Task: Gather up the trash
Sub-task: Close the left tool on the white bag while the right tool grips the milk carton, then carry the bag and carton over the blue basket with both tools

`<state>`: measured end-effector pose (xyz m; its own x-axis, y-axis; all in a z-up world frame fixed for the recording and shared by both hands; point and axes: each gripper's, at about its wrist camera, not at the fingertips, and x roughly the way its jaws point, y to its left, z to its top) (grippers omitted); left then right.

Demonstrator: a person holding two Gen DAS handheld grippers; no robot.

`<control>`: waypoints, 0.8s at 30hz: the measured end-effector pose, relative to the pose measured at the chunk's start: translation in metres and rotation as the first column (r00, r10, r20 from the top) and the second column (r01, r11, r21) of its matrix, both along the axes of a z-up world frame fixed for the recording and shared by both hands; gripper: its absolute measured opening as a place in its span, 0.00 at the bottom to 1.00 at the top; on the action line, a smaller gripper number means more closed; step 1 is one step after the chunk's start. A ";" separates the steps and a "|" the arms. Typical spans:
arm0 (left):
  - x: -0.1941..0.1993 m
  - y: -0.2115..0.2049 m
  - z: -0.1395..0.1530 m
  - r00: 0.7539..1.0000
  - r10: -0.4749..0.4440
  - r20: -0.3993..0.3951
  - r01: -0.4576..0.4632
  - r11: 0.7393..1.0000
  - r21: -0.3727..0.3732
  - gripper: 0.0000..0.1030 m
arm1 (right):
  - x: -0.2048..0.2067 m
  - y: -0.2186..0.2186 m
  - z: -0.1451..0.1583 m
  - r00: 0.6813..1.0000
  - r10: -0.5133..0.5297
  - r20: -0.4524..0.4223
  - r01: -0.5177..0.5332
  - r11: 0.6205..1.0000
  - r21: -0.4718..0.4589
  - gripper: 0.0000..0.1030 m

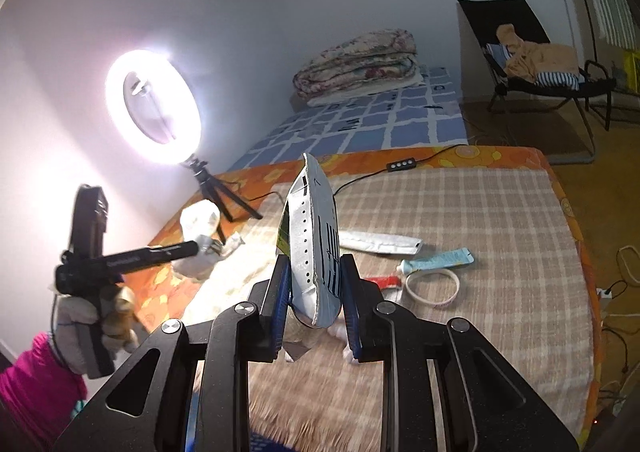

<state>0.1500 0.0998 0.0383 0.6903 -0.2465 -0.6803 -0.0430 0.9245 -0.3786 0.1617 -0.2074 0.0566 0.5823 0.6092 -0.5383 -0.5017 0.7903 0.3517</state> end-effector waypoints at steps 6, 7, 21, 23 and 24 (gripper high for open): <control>-0.061 -0.020 0.010 0.999 -0.034 0.001 0.034 0.999 0.041 0.41 | -0.043 -0.001 0.000 0.999 0.052 0.003 -0.052 0.998 -0.018 0.22; -0.068 -0.022 0.009 0.999 -0.035 -0.002 0.035 0.998 0.044 0.41 | -0.048 -0.002 -0.001 0.998 0.057 0.000 -0.057 0.998 -0.021 0.22; -0.173 -0.059 -0.033 0.994 -0.059 -0.095 0.068 0.993 0.096 0.42 | -0.129 -0.021 -0.032 0.986 0.099 -0.136 -0.101 0.995 -0.008 0.22; -0.184 -0.067 -0.044 0.990 -0.072 -0.119 0.084 0.992 0.098 0.42 | -0.138 -0.022 -0.041 0.981 0.103 -0.162 -0.107 0.994 -0.010 0.22; -0.187 -0.070 -0.048 0.989 -0.075 -0.125 0.088 0.991 0.100 0.42 | -0.139 -0.023 -0.045 0.980 0.104 -0.172 -0.108 0.994 -0.013 0.22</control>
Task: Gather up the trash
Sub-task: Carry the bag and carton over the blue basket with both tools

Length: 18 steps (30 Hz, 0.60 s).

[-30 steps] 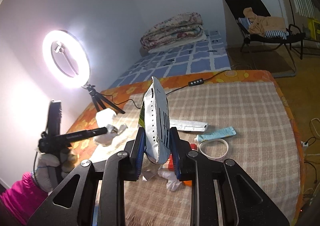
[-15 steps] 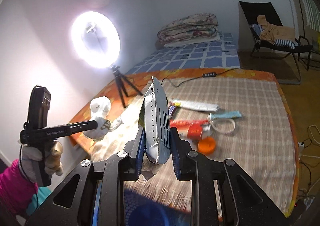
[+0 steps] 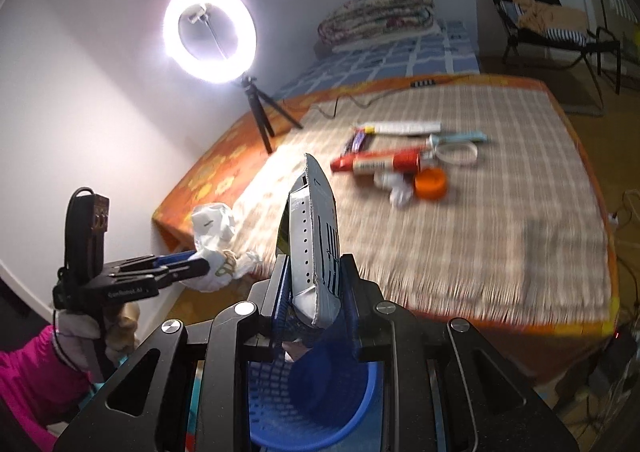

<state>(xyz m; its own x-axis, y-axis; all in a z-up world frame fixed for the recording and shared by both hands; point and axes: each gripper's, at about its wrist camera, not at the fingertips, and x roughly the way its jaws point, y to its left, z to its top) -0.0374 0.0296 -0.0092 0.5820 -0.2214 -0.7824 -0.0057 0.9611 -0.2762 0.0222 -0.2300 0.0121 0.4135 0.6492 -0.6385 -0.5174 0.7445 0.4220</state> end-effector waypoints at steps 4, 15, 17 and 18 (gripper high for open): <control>-0.014 -0.013 -0.019 0.999 -0.021 -0.035 0.021 1.000 0.002 0.42 | -0.014 -0.003 -0.018 0.999 0.003 -0.044 -0.004 1.000 -0.020 0.22; -0.039 -0.038 -0.068 0.989 -0.064 -0.132 0.070 0.997 0.036 0.42 | -0.031 0.000 -0.058 0.991 0.003 -0.134 -0.012 0.998 -0.064 0.22; -0.041 -0.042 -0.074 0.987 -0.073 -0.145 0.082 0.995 0.052 0.42 | -0.033 0.003 -0.063 0.990 0.009 -0.141 -0.020 0.997 -0.076 0.22; -0.042 -0.043 -0.076 0.986 -0.077 -0.149 0.087 0.994 0.064 0.42 | -0.033 0.004 -0.064 0.990 0.011 -0.142 -0.022 0.997 -0.080 0.22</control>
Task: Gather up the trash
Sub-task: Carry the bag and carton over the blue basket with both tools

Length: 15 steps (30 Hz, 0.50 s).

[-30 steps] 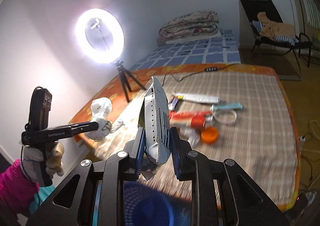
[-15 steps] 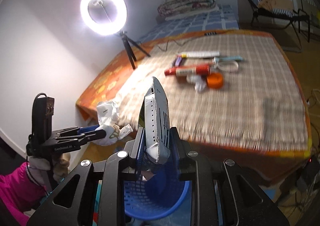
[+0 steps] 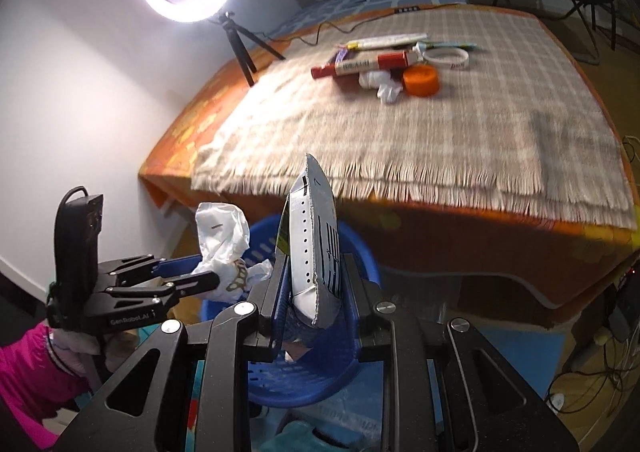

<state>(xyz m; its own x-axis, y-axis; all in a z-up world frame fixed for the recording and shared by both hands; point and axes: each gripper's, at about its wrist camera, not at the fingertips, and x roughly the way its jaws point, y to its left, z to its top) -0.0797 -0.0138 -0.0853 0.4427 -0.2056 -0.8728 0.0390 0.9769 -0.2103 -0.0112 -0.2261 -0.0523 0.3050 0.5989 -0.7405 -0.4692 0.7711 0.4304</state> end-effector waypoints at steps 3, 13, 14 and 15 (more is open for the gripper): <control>-0.002 -0.002 -0.007 1.000 -0.012 -0.009 0.012 1.000 0.016 0.42 | -0.004 0.004 -0.006 1.000 0.014 -0.002 -0.014 1.000 -0.015 0.22; -0.006 -0.003 -0.020 0.998 -0.019 -0.055 0.021 0.999 0.029 0.45 | -0.006 0.009 -0.023 0.998 0.023 -0.054 -0.025 0.999 -0.037 0.22; -0.007 -0.003 -0.020 0.998 -0.019 -0.055 0.021 0.999 0.031 0.45 | -0.005 0.009 -0.024 0.998 0.023 -0.060 -0.026 0.999 -0.038 0.23; -0.007 -0.004 -0.020 0.998 -0.019 -0.057 0.021 0.999 0.034 0.46 | -0.004 0.010 -0.026 0.998 0.024 -0.065 -0.027 0.999 -0.039 0.23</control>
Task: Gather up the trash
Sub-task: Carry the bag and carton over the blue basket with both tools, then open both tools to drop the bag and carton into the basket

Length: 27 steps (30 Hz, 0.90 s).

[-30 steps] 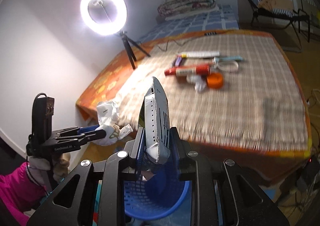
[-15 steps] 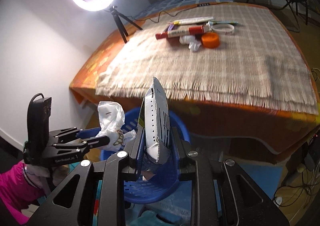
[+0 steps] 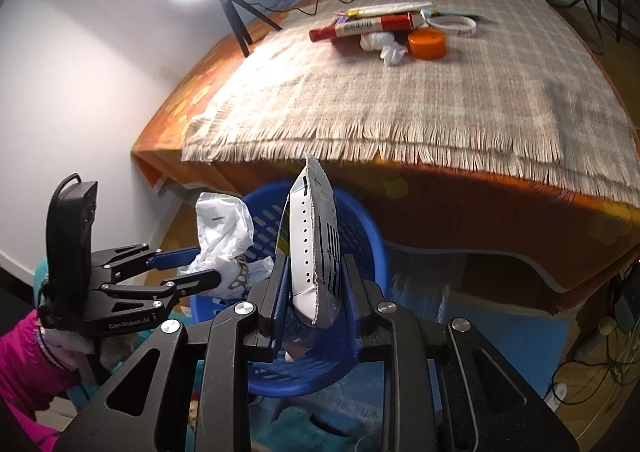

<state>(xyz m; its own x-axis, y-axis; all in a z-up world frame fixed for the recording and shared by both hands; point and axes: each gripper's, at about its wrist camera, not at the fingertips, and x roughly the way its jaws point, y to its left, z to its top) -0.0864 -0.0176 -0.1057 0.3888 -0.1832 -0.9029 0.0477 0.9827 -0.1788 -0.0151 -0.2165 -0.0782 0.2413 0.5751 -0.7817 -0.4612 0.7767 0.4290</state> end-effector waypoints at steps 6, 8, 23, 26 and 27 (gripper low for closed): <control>0.003 -0.001 -0.003 1.000 0.000 -0.010 0.000 1.000 0.010 0.53 | 0.002 0.003 -0.008 0.999 -0.001 -0.040 0.000 1.000 -0.017 0.24; 0.004 0.000 -0.003 1.000 0.004 -0.015 -0.004 1.000 0.010 0.54 | 0.003 0.003 -0.010 0.999 -0.002 -0.046 0.001 1.000 -0.020 0.25; 0.005 0.000 -0.003 1.000 0.009 -0.010 -0.009 1.000 0.014 0.66 | 0.006 0.003 -0.012 0.999 -0.013 -0.051 0.011 0.999 -0.043 0.51; 0.006 -0.001 -0.002 1.000 0.009 -0.007 -0.009 1.000 0.016 0.66 | 0.006 0.004 -0.012 0.999 -0.014 -0.050 0.011 0.999 -0.050 0.52; 0.005 -0.001 -0.001 1.000 0.010 -0.006 -0.010 1.000 0.016 0.66 | 0.006 0.004 -0.012 0.999 -0.015 -0.049 0.012 0.999 -0.052 0.55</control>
